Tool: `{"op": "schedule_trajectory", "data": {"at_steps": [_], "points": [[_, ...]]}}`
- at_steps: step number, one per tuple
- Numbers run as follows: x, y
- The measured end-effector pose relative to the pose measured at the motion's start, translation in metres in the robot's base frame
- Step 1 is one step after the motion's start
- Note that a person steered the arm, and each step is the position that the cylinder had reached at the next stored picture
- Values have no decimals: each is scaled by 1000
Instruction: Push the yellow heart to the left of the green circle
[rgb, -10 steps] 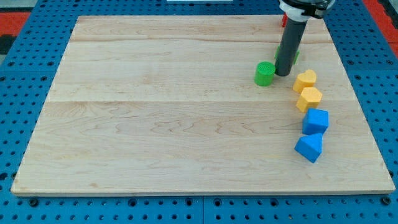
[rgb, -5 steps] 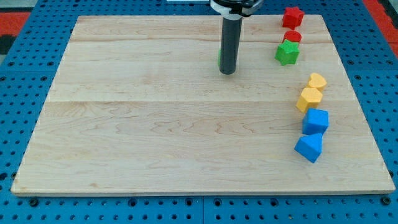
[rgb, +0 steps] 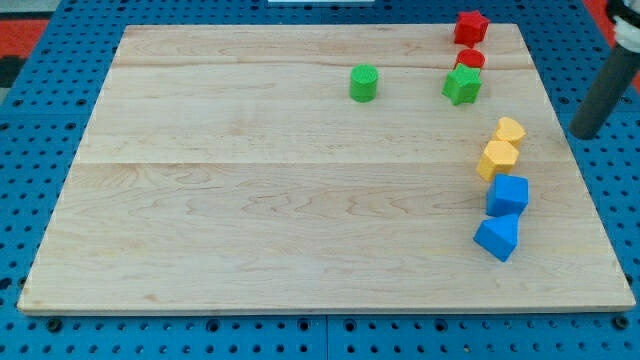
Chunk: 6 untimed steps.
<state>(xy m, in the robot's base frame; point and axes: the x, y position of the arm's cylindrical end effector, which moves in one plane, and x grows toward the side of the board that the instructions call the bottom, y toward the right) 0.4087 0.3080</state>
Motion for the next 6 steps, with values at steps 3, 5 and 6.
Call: {"op": "schedule_trajectory", "data": {"at_steps": [3, 5, 6], "points": [[-26, -210], [-2, -298], [-12, -348]]}}
